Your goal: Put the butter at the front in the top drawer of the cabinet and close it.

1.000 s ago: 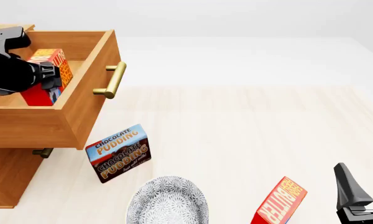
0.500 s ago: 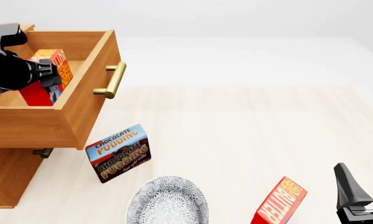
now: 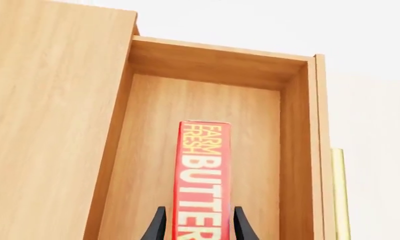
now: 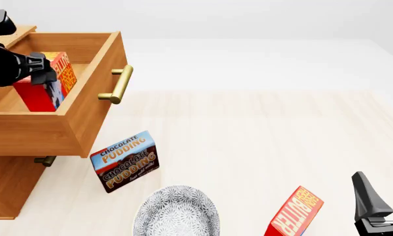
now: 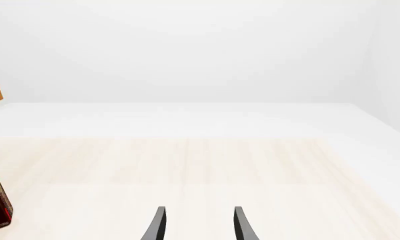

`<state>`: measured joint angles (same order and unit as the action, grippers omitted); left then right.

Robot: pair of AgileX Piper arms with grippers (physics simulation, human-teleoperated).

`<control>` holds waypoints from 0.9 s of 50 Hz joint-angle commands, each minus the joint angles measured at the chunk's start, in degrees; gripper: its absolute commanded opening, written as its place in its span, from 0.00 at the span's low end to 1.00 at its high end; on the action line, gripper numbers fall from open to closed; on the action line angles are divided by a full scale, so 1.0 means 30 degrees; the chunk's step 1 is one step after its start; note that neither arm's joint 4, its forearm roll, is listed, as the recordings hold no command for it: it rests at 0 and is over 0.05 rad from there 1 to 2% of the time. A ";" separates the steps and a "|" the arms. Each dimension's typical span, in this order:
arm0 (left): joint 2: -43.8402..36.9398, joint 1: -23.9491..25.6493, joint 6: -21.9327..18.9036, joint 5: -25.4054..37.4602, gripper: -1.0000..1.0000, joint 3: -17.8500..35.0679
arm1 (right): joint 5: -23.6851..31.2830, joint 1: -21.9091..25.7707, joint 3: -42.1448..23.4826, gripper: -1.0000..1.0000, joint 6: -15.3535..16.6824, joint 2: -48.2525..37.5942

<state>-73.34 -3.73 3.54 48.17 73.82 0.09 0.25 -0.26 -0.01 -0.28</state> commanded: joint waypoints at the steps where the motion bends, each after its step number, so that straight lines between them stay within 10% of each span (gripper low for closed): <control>1: 0.0763 0.0164 -0.0162 0.0738 1.00 0.0116 | -0.0010 -0.0002 0.0021 1.00 0.0006 0.0017; 45: 0.3965 0.3370 -0.2512 0.6477 1.00 0.4342 | -0.0011 -0.0002 0.0021 1.00 0.0004 0.0019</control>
<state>-62.25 2.75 -1.94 64.88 82.64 0.09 0.26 -0.26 -0.01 -0.28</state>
